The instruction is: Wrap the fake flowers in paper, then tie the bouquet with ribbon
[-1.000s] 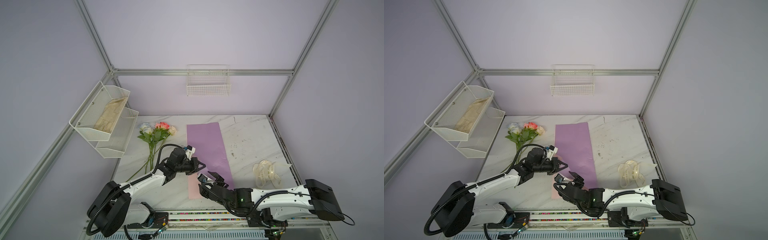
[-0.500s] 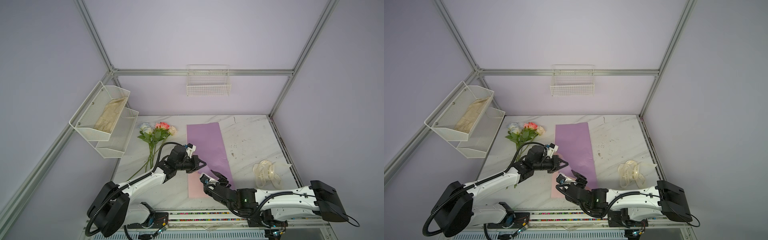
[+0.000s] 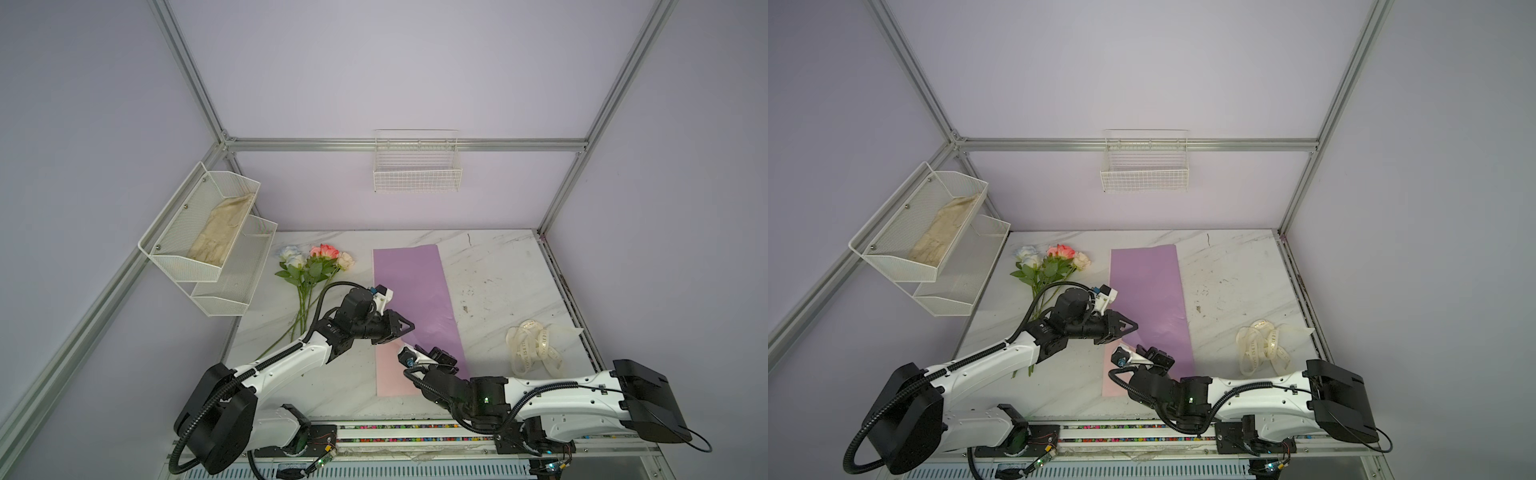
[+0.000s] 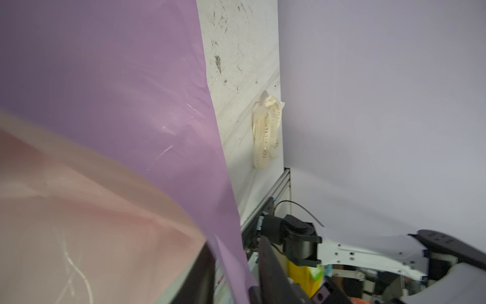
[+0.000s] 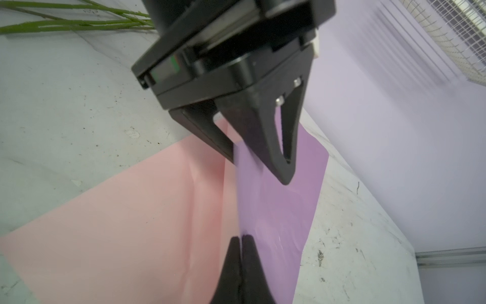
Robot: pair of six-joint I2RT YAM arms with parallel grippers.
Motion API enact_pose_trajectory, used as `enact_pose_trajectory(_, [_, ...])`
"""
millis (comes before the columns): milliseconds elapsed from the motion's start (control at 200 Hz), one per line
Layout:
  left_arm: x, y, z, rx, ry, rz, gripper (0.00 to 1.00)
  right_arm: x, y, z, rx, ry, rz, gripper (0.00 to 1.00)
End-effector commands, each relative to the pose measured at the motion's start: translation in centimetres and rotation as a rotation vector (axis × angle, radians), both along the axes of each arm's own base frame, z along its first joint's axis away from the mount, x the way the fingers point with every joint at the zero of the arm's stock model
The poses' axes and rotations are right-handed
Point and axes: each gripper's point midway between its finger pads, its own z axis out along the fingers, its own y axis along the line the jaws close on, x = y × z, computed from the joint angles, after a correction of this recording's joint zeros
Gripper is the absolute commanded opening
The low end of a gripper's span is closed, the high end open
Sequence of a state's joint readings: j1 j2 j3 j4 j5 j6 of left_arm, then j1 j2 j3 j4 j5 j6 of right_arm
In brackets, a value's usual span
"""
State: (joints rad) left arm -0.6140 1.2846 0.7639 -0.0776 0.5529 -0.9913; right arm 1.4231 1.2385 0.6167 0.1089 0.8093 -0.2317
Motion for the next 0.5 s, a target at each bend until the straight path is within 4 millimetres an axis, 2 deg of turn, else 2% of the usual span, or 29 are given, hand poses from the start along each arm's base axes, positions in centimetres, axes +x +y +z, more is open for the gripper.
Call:
enact_pose_trajectory(0, [2.0, 1.3, 7.0, 0.027, -0.222, 0.029, 0.52, 1.1, -0.7, 2.1, 0.076, -0.038, -0.056, 0.0])
enact_pose_trajectory(95, [3.2, 4.6, 7.9, 0.138, -0.279, 0.146, 0.76, 2.2, -1.5, 3.4, 0.169, -0.017, -0.102, 0.0])
enact_pose_trajectory(140, [3.6, 6.3, 8.4, 0.189, -0.317, 0.21, 0.82, 2.8, -1.9, 4.2, 0.232, 0.003, -0.126, 0.0])
enact_pose_trajectory(185, [3.9, 7.9, 8.7, 0.231, -0.356, 0.27, 0.85, 3.4, -2.0, 5.1, 0.309, 0.036, -0.132, 0.0])
enact_pose_trajectory(240, [4.0, 9.3, 9.0, 0.254, -0.393, 0.323, 0.86, 4.4, -2.7, 6.2, 0.419, 0.076, -0.166, 0.0])
enact_pose_trajectory(300, [3.9, 10.0, 9.0, 0.258, -0.419, 0.34, 0.83, 5.6, -4.0, 6.9, 0.522, 0.112, -0.229, 0.0])
enact_pose_trajectory(375, [3.9, 9.6, 8.1, 0.266, -0.428, 0.303, 0.78, 6.8, -5.8, 7.9, 0.649, 0.135, -0.312, 0.0])
enact_pose_trajectory(495, [4.4, 8.0, 5.2, 0.308, -0.387, 0.196, 0.74, 8.3, -9.8, 9.4, 0.844, 0.118, -0.481, 0.0])
